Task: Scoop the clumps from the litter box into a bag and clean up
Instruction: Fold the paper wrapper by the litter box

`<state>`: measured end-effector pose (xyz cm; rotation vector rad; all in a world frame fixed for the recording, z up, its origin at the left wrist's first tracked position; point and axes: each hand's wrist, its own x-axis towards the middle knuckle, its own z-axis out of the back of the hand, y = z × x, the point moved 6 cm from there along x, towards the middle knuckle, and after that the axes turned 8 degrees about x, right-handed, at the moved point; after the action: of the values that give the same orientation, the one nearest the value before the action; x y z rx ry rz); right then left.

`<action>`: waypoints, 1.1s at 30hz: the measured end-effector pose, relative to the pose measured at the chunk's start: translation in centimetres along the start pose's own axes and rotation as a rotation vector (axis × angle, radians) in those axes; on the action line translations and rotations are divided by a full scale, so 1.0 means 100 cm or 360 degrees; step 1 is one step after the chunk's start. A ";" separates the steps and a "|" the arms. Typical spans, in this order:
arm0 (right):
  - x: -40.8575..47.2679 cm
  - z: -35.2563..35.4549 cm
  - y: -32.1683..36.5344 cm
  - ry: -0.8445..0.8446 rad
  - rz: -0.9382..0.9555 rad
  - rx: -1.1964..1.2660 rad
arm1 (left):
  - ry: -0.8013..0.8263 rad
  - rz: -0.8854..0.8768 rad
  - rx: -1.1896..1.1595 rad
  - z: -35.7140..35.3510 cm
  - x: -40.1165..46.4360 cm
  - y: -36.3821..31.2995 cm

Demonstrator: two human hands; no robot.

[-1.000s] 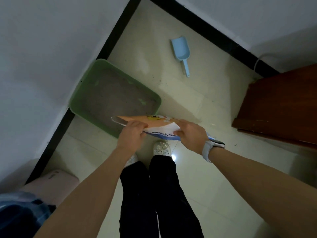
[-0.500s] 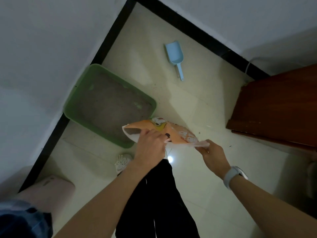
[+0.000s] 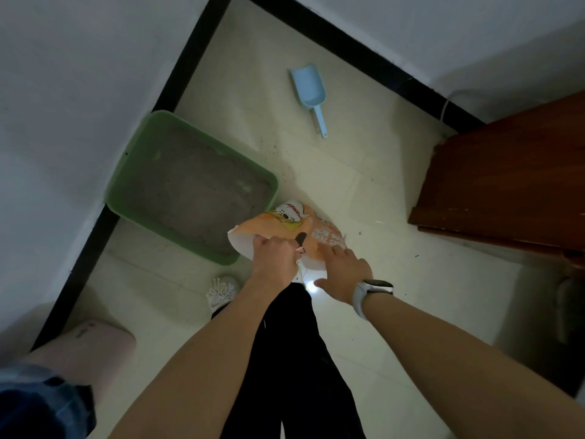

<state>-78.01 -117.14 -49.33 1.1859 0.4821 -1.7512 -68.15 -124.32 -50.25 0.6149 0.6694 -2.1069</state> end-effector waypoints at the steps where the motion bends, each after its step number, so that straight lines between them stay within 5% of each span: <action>1: -0.001 -0.004 -0.002 0.0012 -0.0012 -0.0112 | 0.0015 0.0026 -0.0081 -0.003 -0.002 0.000; 13: -0.054 0.036 -0.008 -0.0216 0.0240 -0.0516 | 0.0038 0.0218 -0.0310 0.026 -0.057 -0.028; 18: -0.134 0.048 0.025 -0.0405 0.0452 -0.0519 | -0.0107 0.0298 -0.0317 0.064 -0.145 -0.026; 25: -0.246 0.033 0.092 -0.0710 0.1157 -0.0502 | -0.0346 0.0615 -0.0641 0.071 -0.298 -0.017; 33: -0.365 -0.075 0.154 -0.0645 0.1846 -0.0766 | -0.0828 0.1190 -0.1088 -0.010 -0.494 -0.037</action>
<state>-57.56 -101.71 -18.23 0.5153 -0.0694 -0.7437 -44.20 -94.16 -19.02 -0.0848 0.6622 -1.1501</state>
